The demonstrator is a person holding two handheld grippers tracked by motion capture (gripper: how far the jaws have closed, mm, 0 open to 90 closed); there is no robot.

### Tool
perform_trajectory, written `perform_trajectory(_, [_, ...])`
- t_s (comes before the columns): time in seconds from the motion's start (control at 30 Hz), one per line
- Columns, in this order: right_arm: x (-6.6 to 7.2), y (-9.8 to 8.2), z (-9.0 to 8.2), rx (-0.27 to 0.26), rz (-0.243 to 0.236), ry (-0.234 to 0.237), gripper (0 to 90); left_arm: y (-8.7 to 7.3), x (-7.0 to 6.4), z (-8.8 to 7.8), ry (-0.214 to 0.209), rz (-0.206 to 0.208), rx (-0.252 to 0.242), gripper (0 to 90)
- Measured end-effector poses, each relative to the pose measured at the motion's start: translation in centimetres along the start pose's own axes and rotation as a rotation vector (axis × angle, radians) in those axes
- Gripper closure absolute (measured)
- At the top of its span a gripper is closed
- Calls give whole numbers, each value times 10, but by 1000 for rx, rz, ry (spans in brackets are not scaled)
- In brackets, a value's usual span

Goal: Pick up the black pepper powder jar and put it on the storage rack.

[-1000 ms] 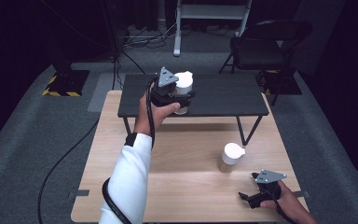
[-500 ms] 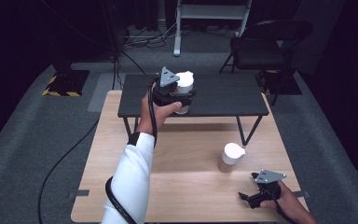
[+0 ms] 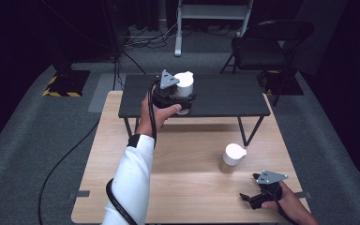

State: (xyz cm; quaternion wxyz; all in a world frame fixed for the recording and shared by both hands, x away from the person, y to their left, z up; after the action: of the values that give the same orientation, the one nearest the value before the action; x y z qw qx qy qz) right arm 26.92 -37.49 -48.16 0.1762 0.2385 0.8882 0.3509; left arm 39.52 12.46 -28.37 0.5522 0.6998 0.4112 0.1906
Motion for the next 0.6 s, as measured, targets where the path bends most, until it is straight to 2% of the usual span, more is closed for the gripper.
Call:
perform_trajectory(0.03, [0, 0, 0, 0, 0, 0, 0, 1, -1, 1, 11, 4, 12, 131])
perform_trajectory(0.1, [0, 0, 0, 0, 0, 0, 0, 0, -3, 1, 24, 3, 21, 32])
perform_trajectory(0.13, [0, 0, 0, 0, -3, 2, 0, 0, -3, 0, 20, 1, 22, 32])
perform_trajectory(0.2, [0, 0, 0, -1, -7, 5, 0, 0, -6, -1, 41, 18, 18, 21])
perform_trajectory(0.27, [0, 0, 0, -1, -8, 6, 0, 0, -5, -3, 36, 7, 15, 10])
perform_trajectory(0.37, [0, 0, 0, -1, -8, 7, 0, 2, -7, -8, 45, 20, 7, 5])
perform_trajectory(0.43, [0, 0, 0, -1, -8, 7, 0, 2, -7, -11, 36, 17, 5, 3])
perform_trajectory(0.6, [0, 0, 0, -1, -8, 7, 0, 7, -11, -17, 35, 52, 36, 3])
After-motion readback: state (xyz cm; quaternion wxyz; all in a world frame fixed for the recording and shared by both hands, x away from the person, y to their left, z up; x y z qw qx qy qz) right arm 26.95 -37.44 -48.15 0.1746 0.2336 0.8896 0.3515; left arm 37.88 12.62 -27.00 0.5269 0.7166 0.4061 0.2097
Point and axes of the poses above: each handheld gripper's, and its own axes: z roughly forward along the jaws, y roughly out of its top, x roughly to its left, the point moved 4 cm from there along z, roughly forward along the jaws, and after that the axes turned 10 degrees about -z, right-handed, at the moved point
